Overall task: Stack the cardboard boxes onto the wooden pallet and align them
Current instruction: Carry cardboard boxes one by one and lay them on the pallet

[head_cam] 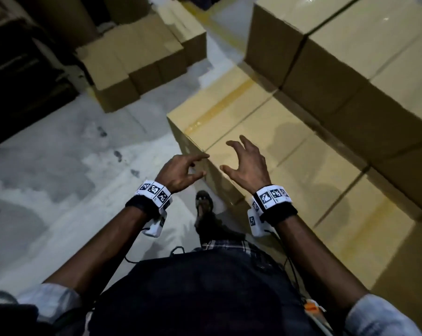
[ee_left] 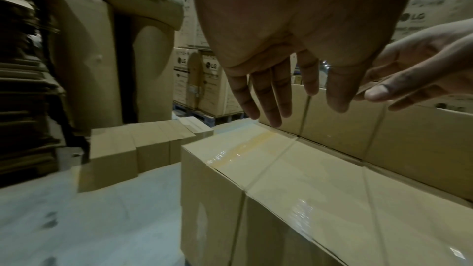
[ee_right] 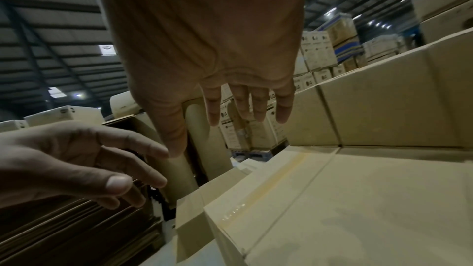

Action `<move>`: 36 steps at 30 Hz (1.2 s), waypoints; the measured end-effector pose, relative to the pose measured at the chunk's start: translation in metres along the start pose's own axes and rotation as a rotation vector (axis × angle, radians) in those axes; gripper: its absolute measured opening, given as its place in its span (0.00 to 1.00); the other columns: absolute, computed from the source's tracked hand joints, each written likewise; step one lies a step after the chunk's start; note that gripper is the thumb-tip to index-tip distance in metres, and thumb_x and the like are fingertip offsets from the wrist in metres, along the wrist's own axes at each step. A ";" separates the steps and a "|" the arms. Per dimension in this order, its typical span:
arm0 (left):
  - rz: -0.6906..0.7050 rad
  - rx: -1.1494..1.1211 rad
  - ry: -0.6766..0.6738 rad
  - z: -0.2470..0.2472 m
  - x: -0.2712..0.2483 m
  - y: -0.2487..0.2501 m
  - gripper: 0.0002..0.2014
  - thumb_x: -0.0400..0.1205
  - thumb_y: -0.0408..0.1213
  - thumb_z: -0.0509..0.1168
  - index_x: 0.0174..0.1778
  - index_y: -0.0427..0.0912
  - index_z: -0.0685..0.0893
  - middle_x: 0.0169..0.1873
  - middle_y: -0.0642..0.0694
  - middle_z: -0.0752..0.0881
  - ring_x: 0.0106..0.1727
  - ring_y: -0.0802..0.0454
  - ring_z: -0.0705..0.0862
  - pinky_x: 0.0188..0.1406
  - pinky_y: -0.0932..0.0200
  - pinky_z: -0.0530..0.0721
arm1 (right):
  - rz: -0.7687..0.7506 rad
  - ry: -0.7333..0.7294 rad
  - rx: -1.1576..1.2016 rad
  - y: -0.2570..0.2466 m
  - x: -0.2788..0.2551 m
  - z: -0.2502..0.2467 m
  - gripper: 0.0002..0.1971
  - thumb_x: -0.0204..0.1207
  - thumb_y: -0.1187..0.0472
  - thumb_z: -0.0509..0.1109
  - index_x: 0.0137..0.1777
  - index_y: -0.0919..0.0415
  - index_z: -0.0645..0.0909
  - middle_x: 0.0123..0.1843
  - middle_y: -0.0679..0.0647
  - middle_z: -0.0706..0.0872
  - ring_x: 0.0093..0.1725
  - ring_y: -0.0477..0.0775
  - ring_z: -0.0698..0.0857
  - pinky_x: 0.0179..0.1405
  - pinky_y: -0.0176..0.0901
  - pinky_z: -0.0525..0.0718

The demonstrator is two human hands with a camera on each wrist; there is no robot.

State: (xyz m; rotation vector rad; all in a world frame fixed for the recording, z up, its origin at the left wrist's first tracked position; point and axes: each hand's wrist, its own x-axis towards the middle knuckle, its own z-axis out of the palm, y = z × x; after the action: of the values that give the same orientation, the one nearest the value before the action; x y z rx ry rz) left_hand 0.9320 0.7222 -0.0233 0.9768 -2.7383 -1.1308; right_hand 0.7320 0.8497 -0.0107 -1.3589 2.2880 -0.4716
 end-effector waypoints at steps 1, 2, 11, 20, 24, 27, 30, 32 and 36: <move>-0.028 0.017 0.018 -0.018 0.011 -0.012 0.26 0.83 0.52 0.73 0.79 0.59 0.80 0.69 0.50 0.88 0.61 0.50 0.89 0.60 0.45 0.88 | -0.020 -0.019 0.013 -0.010 0.024 0.002 0.36 0.76 0.47 0.78 0.83 0.46 0.71 0.90 0.59 0.61 0.86 0.64 0.64 0.78 0.63 0.69; -0.057 0.031 0.038 -0.035 0.021 -0.023 0.26 0.83 0.52 0.73 0.78 0.60 0.80 0.68 0.50 0.88 0.60 0.50 0.89 0.59 0.45 0.88 | -0.034 -0.038 0.028 -0.021 0.047 0.003 0.36 0.76 0.47 0.78 0.83 0.46 0.71 0.90 0.58 0.61 0.87 0.64 0.63 0.78 0.64 0.68; -0.305 -0.050 0.303 -0.152 0.084 -0.108 0.25 0.83 0.52 0.74 0.76 0.61 0.80 0.65 0.50 0.89 0.61 0.53 0.88 0.61 0.47 0.87 | -0.172 -0.239 0.022 -0.106 0.223 0.020 0.35 0.76 0.48 0.78 0.83 0.47 0.72 0.90 0.56 0.61 0.86 0.63 0.65 0.78 0.61 0.70; -0.450 -0.067 0.273 -0.203 0.142 -0.184 0.29 0.79 0.60 0.70 0.77 0.64 0.78 0.65 0.50 0.89 0.61 0.50 0.88 0.61 0.45 0.87 | -0.165 -0.305 0.004 -0.155 0.355 0.047 0.36 0.76 0.45 0.78 0.83 0.45 0.70 0.90 0.56 0.61 0.86 0.64 0.66 0.78 0.62 0.71; -0.492 -0.073 0.260 -0.238 0.169 -0.236 0.28 0.81 0.55 0.74 0.79 0.64 0.76 0.66 0.50 0.88 0.62 0.50 0.88 0.63 0.44 0.86 | -0.160 -0.316 -0.001 -0.192 0.413 0.072 0.36 0.76 0.44 0.78 0.83 0.44 0.69 0.91 0.55 0.61 0.86 0.63 0.66 0.78 0.62 0.71; -0.507 -0.079 0.243 -0.278 0.195 -0.290 0.29 0.82 0.55 0.74 0.80 0.64 0.75 0.67 0.49 0.88 0.62 0.49 0.87 0.62 0.46 0.86 | -0.153 -0.318 0.000 -0.235 0.468 0.094 0.36 0.77 0.44 0.78 0.83 0.45 0.69 0.90 0.55 0.61 0.86 0.63 0.66 0.78 0.62 0.71; -0.493 -0.053 0.193 -0.331 0.224 -0.342 0.30 0.83 0.54 0.73 0.81 0.63 0.74 0.69 0.48 0.87 0.64 0.48 0.87 0.62 0.49 0.85 | -0.123 -0.307 0.004 -0.279 0.527 0.114 0.37 0.76 0.43 0.78 0.84 0.45 0.69 0.90 0.56 0.62 0.85 0.64 0.67 0.78 0.62 0.72; -0.487 -0.025 0.167 -0.374 0.242 -0.374 0.30 0.83 0.54 0.73 0.82 0.63 0.73 0.70 0.48 0.86 0.65 0.47 0.87 0.61 0.50 0.85 | -0.094 -0.299 0.038 -0.310 0.566 0.122 0.37 0.77 0.43 0.78 0.84 0.46 0.70 0.90 0.56 0.62 0.85 0.65 0.67 0.78 0.61 0.74; -0.452 -0.032 0.186 -0.448 0.283 -0.427 0.30 0.84 0.53 0.73 0.82 0.57 0.74 0.69 0.45 0.87 0.64 0.44 0.88 0.62 0.48 0.86 | -0.084 -0.261 0.061 -0.363 0.632 0.126 0.36 0.78 0.44 0.77 0.84 0.47 0.69 0.90 0.56 0.62 0.87 0.64 0.64 0.79 0.60 0.72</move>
State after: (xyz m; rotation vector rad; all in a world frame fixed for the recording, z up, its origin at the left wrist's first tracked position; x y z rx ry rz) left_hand 1.0466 0.0513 -0.0266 1.6597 -2.4099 -1.0560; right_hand 0.7978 0.1148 -0.0592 -1.4019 1.9974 -0.3629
